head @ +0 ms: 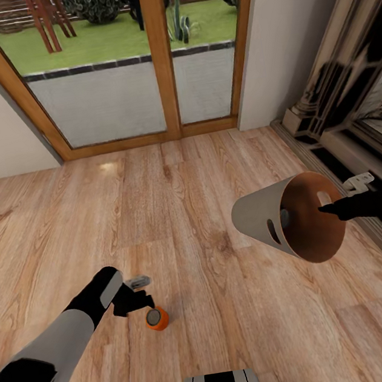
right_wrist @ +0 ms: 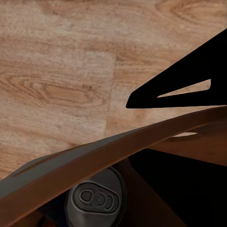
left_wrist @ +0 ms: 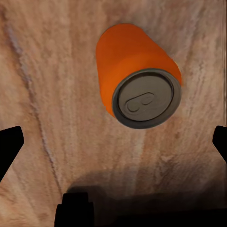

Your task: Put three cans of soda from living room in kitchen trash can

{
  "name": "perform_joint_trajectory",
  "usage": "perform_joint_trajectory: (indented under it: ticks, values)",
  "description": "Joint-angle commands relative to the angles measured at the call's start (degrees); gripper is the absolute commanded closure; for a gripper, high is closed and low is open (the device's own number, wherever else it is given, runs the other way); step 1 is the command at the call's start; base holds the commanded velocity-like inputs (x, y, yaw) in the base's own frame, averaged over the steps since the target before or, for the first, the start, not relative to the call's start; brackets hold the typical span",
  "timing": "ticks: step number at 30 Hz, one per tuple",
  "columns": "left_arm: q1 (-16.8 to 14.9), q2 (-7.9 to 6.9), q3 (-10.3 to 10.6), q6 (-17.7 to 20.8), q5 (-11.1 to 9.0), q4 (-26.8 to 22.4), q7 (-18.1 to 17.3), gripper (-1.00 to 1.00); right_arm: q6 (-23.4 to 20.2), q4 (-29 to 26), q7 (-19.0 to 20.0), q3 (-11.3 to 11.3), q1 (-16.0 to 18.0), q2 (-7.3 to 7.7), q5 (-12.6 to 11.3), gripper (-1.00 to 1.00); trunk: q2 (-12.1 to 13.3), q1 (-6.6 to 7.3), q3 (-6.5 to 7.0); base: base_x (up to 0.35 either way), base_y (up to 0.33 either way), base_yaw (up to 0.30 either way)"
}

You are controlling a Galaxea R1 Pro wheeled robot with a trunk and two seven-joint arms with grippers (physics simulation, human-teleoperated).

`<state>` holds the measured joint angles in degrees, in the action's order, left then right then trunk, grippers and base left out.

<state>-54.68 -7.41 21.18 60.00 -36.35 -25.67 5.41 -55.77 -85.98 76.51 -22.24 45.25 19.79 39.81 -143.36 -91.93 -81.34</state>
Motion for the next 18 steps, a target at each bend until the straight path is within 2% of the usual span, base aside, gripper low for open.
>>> perform_joint_trajectory:
  ticks: [1,10,18]
  values:
    - [0.00,0.12,0.00,0.00,0.05,0.02,-0.01,-1.00,-0.48,0.00,0.31,0.00,0.02,-0.01,-0.44,1.00,0.00,0.01,0.01,0.000,0.000,0.000]
    - [0.05,1.65,0.00,0.00,0.05,0.39,-0.21,-1.00,-0.43,0.00,0.31,0.01,0.02,0.03,-0.44,1.00,0.00,0.01,0.01,0.000,0.000,0.000]
    - [0.31,1.85,0.00,0.00,0.20,0.13,-0.16,-1.00,-0.40,-0.01,0.34,-0.07,-0.03,0.02,-0.44,1.00,-0.02,-0.02,-0.22,0.000,0.000,0.000]
